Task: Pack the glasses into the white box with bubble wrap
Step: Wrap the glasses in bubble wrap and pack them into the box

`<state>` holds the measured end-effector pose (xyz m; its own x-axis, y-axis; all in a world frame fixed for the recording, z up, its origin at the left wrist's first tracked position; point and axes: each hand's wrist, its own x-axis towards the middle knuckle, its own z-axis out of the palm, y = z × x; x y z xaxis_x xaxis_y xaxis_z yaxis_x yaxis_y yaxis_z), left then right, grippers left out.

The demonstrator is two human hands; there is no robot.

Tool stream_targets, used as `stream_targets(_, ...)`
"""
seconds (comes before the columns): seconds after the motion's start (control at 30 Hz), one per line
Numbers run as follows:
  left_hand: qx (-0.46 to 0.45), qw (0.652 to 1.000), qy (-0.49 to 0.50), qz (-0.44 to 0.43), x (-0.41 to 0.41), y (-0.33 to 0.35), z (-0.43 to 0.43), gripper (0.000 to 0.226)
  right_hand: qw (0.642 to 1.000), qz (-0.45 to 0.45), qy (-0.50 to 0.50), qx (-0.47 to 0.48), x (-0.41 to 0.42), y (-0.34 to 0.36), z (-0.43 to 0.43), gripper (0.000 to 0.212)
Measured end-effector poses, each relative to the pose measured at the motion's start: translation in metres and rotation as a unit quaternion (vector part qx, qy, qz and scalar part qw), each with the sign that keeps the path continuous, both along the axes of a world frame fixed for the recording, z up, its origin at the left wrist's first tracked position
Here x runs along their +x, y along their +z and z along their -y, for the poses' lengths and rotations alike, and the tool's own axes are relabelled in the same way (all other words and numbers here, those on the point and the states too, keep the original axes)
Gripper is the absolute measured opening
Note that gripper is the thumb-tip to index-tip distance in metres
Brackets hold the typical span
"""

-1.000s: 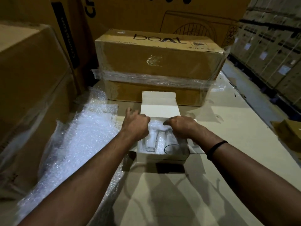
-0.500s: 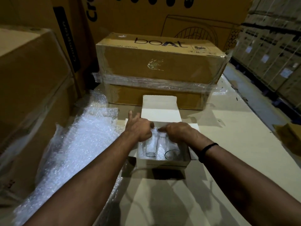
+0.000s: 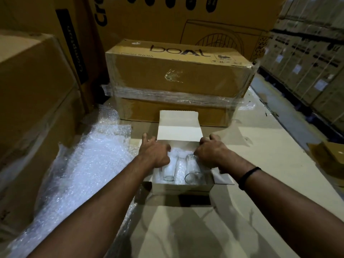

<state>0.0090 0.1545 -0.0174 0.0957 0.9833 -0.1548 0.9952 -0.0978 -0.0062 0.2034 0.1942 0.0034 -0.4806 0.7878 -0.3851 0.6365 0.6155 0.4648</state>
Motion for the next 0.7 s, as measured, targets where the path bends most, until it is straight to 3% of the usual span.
stream_targets(0.07,-0.028,0.999,0.011,0.013,0.001,-0.001,-0.002,0.048,1.000,0.015,-0.008,-0.011,-0.004,-0.003,-0.006,0.028)
stream_targets(0.13,-0.038,0.998,0.017,0.045,-0.001,0.002,-0.004,0.046,0.999,-0.029,-0.021,-0.025,-0.003,0.002,-0.010,0.031)
stream_targets(0.23,0.047,0.994,0.028,0.091,-0.012,0.007,-0.005,0.040,0.986,-0.163,-0.019,0.011,0.004,0.014,-0.013,0.038)
stream_targets(0.3,0.089,0.993,0.026,0.078,-0.019,0.007,-0.006,0.038,0.980,-0.196,-0.005,0.039,0.007,0.010,-0.014,0.034)
stream_targets(0.57,0.004,1.000,0.019,-0.005,-0.016,-0.006,-0.028,0.026,0.985,-0.144,-0.092,-0.020,0.004,-0.025,-0.024,0.037)
stream_targets(0.7,0.002,1.000,0.015,0.004,-0.012,-0.003,-0.034,0.028,0.987,-0.151,-0.041,0.029,-0.003,-0.017,-0.027,0.036)
